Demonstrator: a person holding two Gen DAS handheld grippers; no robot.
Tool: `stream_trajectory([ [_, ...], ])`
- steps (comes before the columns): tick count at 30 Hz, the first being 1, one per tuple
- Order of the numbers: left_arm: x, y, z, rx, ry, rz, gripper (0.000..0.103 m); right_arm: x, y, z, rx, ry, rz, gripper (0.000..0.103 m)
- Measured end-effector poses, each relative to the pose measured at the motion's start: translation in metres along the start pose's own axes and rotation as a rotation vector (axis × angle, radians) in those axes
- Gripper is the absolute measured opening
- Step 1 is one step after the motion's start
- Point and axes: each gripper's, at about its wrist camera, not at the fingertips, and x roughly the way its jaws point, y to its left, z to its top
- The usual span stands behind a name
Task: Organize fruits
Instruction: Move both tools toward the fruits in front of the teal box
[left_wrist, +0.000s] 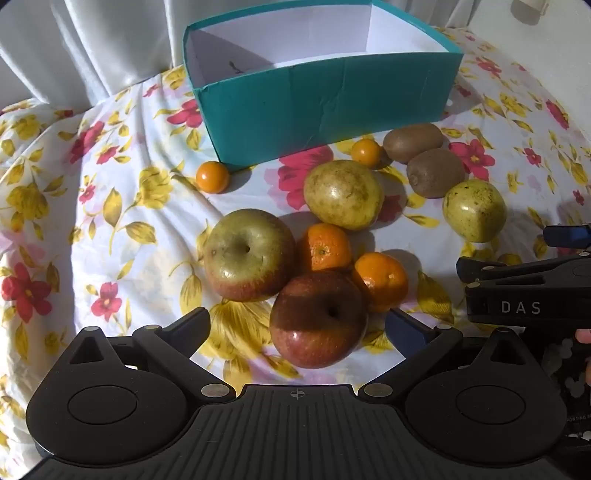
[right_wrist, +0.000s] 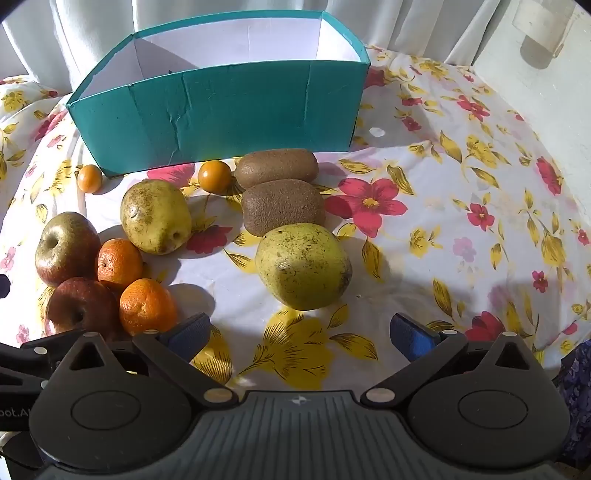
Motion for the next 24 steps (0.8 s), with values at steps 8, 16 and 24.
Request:
stream_trajectory([
  [8,-0.0064,0.0007,-0.0015,-0.010,-0.003,-0.028,0.103,-0.0044,0.0028,-0.0022,-0.003,-0.008,-0.014,0.103],
  [16,-0.0019,0.0024,-0.0012,-0.006,0.004,-0.036,0.103,-0.0064,0.0008,-0.0029,0.012,-0.020,-0.022,0.103],
  [24,-0.0015,0.0020,-0.0008,-0.005,0.001,-0.037,0.103,-0.0073,0.0021,-0.0005,0.007,-0.025,-0.022,0.103],
])
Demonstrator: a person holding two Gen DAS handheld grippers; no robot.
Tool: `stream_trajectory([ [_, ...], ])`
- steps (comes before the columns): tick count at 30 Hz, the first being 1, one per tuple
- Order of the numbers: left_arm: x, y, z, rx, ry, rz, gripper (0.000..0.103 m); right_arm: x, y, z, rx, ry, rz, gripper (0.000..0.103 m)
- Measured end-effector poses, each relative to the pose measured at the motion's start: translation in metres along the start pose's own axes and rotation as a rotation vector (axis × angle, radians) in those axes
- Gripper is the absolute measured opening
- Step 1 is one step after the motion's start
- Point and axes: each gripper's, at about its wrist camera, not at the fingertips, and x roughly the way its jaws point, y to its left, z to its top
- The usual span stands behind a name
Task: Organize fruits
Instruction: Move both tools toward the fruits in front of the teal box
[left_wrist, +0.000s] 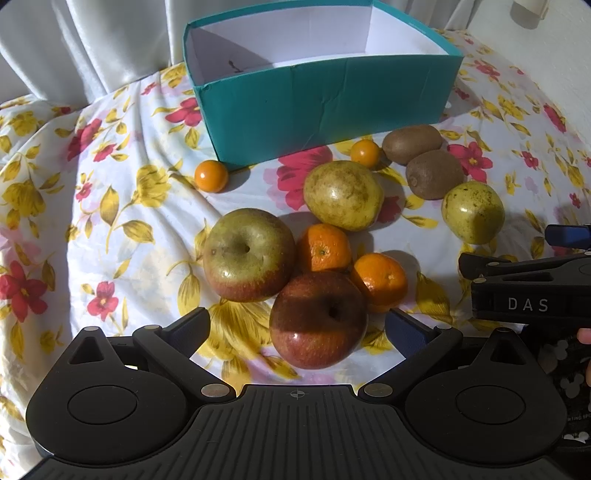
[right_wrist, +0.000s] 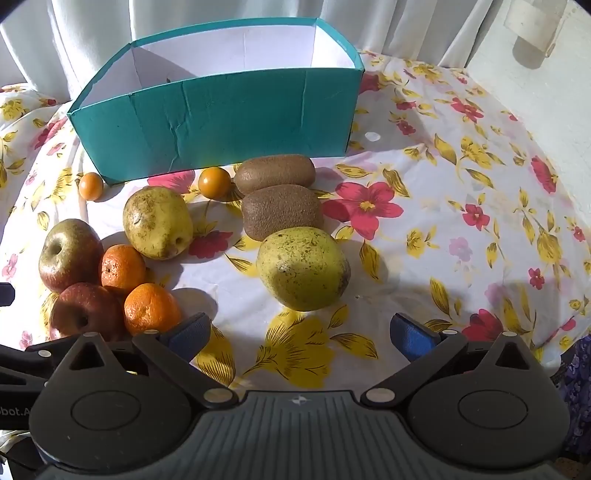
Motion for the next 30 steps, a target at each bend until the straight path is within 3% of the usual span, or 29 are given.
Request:
stream_trajectory([
  [30,0.0028,-0.0023,-0.0011,0.012,0.007,-0.001,0.103,0.0001,-0.0029,0.0000,-0.003,-0.016,0.012,0.103],
])
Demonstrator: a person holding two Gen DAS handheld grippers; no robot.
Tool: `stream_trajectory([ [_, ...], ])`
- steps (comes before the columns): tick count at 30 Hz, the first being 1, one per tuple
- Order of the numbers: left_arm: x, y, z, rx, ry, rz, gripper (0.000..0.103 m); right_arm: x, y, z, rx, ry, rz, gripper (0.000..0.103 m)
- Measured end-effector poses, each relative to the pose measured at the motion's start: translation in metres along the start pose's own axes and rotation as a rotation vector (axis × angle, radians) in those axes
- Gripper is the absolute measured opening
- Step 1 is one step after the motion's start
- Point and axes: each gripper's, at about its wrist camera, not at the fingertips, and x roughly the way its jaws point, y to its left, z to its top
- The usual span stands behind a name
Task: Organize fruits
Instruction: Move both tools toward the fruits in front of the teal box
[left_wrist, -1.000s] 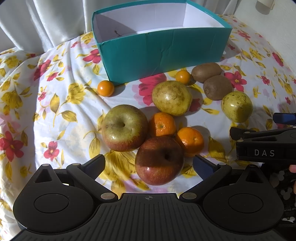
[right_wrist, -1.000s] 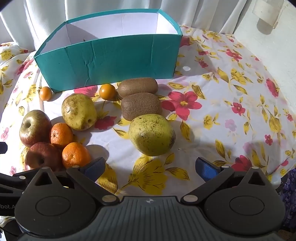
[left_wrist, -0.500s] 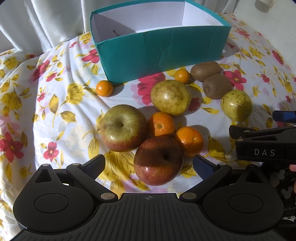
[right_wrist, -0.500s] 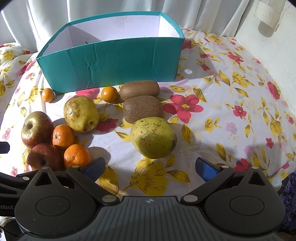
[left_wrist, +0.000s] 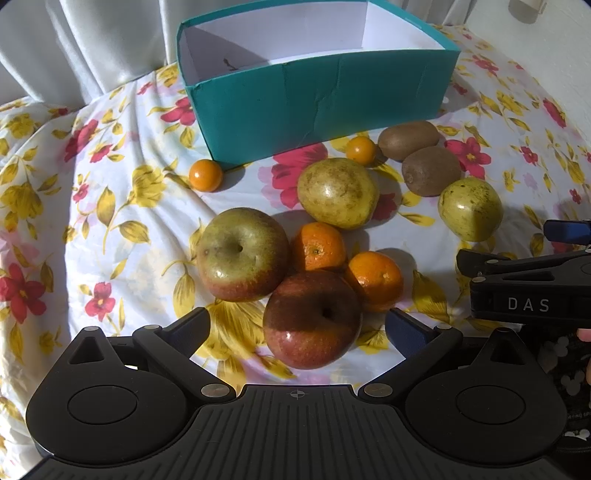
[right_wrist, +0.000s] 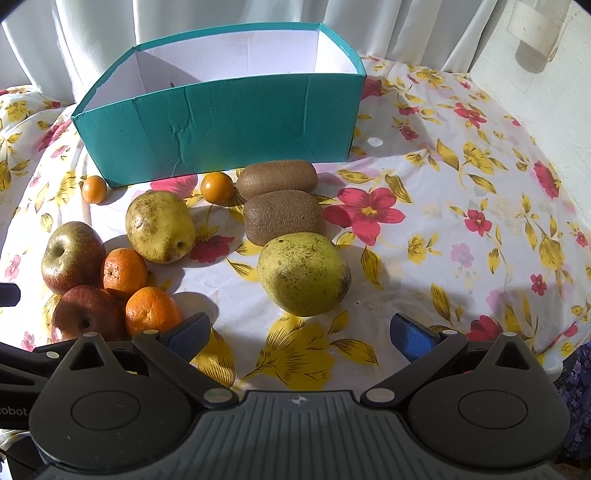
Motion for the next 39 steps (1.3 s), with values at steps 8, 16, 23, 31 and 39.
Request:
stream_trajectory([
  [8,0.000,-0.001,0.000,-0.001,0.002,0.001,0.103,-0.001,0.000,0.000,-0.007,-0.003,0.006,0.103],
  [16,-0.001,-0.005,0.001,0.003,0.004,0.001,0.103,-0.003,-0.002,0.001,-0.015,-0.008,0.010,0.103],
  [23,-0.001,-0.005,0.001,0.004,0.004,0.000,0.103,-0.003,-0.002,0.001,-0.021,-0.009,0.015,0.103],
  [31,-0.002,-0.009,0.003,0.005,0.007,0.000,0.103,-0.004,-0.005,0.002,-0.021,-0.012,0.017,0.103],
  [39,-0.003,-0.011,0.003,0.007,0.008,-0.001,0.103,-0.006,-0.007,0.002,-0.022,-0.018,0.025,0.103],
])
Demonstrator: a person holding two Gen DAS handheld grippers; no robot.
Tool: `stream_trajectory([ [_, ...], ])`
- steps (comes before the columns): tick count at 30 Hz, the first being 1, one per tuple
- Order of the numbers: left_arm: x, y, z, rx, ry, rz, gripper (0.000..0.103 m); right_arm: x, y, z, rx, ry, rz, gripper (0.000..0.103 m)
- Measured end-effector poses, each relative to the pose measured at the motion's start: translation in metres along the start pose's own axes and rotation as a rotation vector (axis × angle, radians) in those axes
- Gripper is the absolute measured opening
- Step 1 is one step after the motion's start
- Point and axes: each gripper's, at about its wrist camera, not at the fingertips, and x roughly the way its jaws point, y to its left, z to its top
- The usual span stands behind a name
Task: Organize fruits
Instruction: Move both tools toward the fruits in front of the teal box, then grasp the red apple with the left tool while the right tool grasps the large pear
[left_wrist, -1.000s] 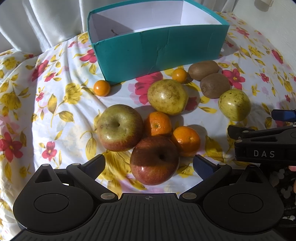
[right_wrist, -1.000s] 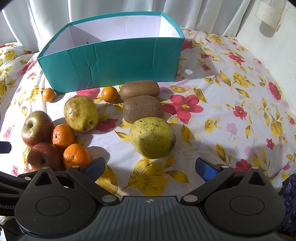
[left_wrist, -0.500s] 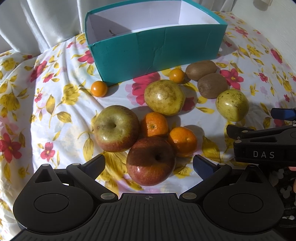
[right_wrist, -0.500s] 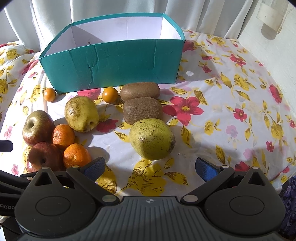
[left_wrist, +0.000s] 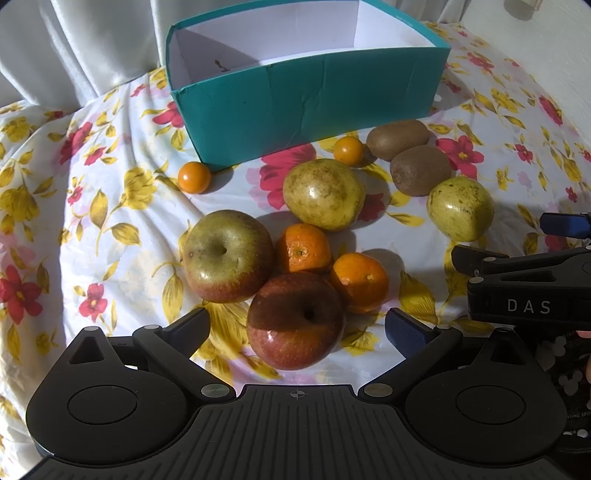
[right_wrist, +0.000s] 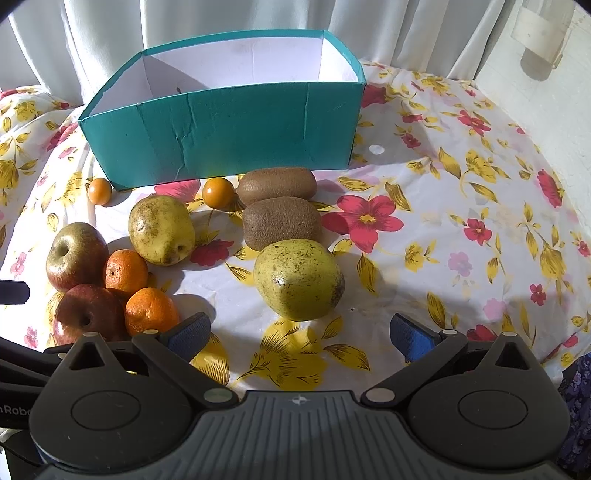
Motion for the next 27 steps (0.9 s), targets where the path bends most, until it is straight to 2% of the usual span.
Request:
stream_trajectory([
  [14,-0.0007,0.0004,-0.0036,-0.012,-0.001,-0.012,0.103,-0.0017,0.0024,-0.0022,-0.004,-0.007,0.008,0.103],
  [27,-0.0036,-0.0033,-0.0092,-0.002,-0.070,-0.002,0.103,-0.0035,0.0017,-0.0052,-0.013,-0.051,0.024,0.103],
])
